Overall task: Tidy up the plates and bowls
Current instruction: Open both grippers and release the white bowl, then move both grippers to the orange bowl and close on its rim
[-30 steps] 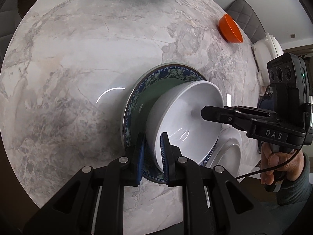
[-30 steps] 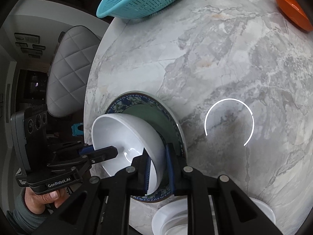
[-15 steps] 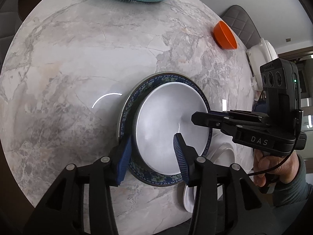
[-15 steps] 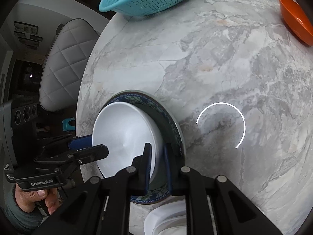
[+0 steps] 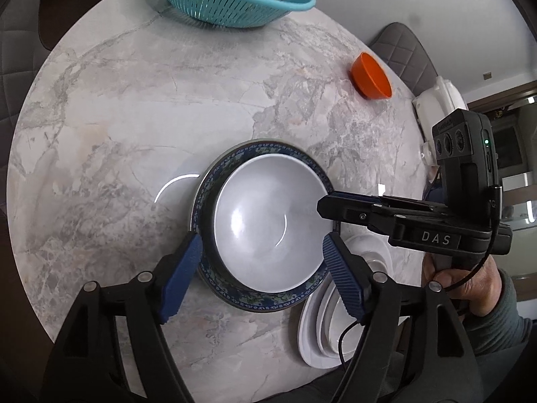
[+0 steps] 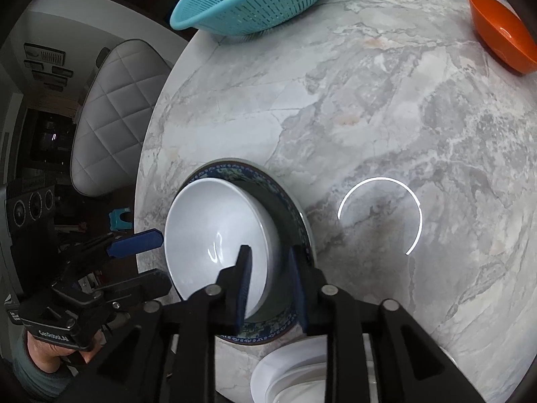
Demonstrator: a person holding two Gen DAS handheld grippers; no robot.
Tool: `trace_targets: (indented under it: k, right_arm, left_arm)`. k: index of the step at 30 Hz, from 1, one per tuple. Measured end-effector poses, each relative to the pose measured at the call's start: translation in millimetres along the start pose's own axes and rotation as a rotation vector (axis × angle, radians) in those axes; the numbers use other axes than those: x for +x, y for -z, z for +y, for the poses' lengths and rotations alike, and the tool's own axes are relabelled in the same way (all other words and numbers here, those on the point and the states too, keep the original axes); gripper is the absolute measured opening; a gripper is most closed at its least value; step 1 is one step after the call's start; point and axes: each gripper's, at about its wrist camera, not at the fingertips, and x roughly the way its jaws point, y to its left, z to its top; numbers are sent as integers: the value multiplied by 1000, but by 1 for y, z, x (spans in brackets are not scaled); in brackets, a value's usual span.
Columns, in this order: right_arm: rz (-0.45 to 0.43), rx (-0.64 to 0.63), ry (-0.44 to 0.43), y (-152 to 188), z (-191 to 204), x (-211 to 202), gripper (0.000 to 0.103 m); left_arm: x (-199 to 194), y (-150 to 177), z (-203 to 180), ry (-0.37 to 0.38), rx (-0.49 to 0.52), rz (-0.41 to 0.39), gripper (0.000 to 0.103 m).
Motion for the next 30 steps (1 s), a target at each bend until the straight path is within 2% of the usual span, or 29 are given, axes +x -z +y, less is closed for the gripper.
trace_targets:
  k: [1, 2, 3, 4, 5, 6, 9, 12, 15, 17, 20, 22, 24, 26, 28, 30]
  right_arm:
    - [-17, 11, -21, 1, -1, -5, 41]
    - [-38, 22, -40, 2, -3, -11, 46]
    - [-65, 30, -51, 4, -4, -19, 61]
    - [-98, 41, -63, 6, -6, -28, 81]
    - [-145, 61, -91, 8, -10, -38, 91]
    - [-193, 85, -133, 11, -16, -50, 102]
    - [-300, 178, -274, 18, -40, -81, 103]
    - [-391, 249, -338, 22, -68, -111, 103]
    - [-458, 269, -317, 19, -94, -139, 103]
    - [-490, 287, -310, 17, -114, -155, 103]
    - [-536, 311, -286, 6, -148, -179, 103]
    - [-557, 322, -271, -2, -170, -190, 103]
    - [-562, 333, -268, -11, -190, -198, 102]
    - [-549, 340, -272, -23, -213, -203, 97]
    - [-540, 358, -288, -35, -233, -206, 83]
    - [-537, 385, -300, -44, -252, -208, 76]
  left_arm:
    - [-8, 1, -3, 10, 11, -33, 74]
    - [-17, 2, -7, 17, 32, -70, 80]
    - [-26, 2, -12, 19, 59, -112, 85]
    - [-34, 2, -17, 20, 93, -158, 96]
    - [-41, 1, -22, 16, 125, -193, 103]
    - [-44, -2, -27, -3, 160, -214, 103]
    - [-41, -17, -32, -29, 177, -195, 103]
    - [-39, -35, -36, 8, 132, -208, 103]
    - [-37, -54, -54, 27, 140, -213, 103]
    - [-28, -69, -74, 6, 171, -167, 103]
    - [-11, -97, -96, -1, 146, -106, 103]
    - [2, -114, -113, -55, 155, -96, 102]
    - [13, -127, -136, -72, 197, -87, 102]
    - [29, -142, -163, -98, 260, -61, 102]
    - [48, -159, -186, -112, 308, -34, 102]
    - [68, -175, -205, -107, 332, -15, 102]
